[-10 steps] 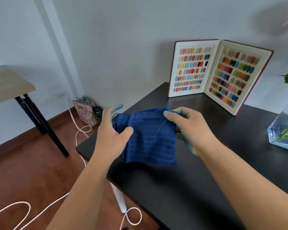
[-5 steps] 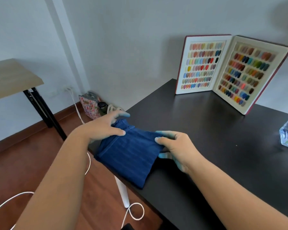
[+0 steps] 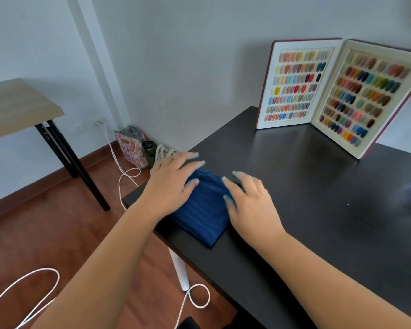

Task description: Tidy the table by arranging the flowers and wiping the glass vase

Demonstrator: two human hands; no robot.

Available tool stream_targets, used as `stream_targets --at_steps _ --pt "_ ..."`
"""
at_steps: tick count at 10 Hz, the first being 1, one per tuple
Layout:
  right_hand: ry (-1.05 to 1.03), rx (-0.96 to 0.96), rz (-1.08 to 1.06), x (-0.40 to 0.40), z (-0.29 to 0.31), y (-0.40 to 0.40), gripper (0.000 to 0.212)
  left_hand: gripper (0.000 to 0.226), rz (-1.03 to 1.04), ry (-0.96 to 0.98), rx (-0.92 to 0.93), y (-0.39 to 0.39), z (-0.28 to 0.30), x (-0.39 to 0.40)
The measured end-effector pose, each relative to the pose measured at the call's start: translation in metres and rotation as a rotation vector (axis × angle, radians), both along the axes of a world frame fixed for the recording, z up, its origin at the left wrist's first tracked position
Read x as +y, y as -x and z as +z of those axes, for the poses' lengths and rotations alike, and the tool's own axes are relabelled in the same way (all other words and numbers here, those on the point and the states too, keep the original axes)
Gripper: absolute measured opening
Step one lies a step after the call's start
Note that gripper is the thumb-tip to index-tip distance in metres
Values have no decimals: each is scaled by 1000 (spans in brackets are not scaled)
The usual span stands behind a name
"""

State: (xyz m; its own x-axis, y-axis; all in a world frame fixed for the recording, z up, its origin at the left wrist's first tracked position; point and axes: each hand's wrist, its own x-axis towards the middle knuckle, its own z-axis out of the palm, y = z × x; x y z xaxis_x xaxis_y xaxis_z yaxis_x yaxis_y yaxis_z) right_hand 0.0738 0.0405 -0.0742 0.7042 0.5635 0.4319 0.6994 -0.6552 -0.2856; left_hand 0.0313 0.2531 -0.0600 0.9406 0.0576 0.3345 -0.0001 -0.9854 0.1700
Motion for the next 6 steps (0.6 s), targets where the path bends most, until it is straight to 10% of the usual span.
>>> stream_targets --at_steps 2,6 --pt "318 249 91 -3 4 11 58 78 -48 68 327 21 -13 -4" --pt "181 293 43 -28 9 20 55 72 -85 112 268 27 -6 -18"
